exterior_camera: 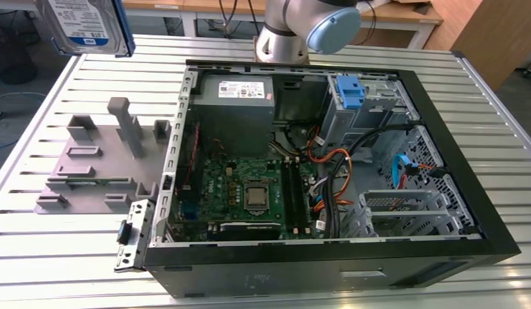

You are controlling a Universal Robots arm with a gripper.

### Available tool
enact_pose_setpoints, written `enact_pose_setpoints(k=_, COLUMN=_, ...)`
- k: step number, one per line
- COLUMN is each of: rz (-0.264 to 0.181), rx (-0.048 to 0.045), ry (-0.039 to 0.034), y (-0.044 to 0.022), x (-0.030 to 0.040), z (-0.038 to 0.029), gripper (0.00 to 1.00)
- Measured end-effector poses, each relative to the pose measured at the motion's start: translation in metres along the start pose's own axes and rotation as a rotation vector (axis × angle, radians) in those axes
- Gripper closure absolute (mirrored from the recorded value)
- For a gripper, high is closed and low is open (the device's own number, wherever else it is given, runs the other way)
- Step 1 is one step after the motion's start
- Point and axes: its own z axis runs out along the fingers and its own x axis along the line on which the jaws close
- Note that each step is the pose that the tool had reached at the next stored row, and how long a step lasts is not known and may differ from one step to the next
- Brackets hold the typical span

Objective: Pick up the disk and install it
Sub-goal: 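Pick up the disk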

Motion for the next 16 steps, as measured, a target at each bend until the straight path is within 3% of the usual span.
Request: enact_pose_setpoints(k=16, rz=0.0, rx=-0.0001, ry=0.0, y=-0.0041, x=-0.0001, z=0.0, gripper=0.65)
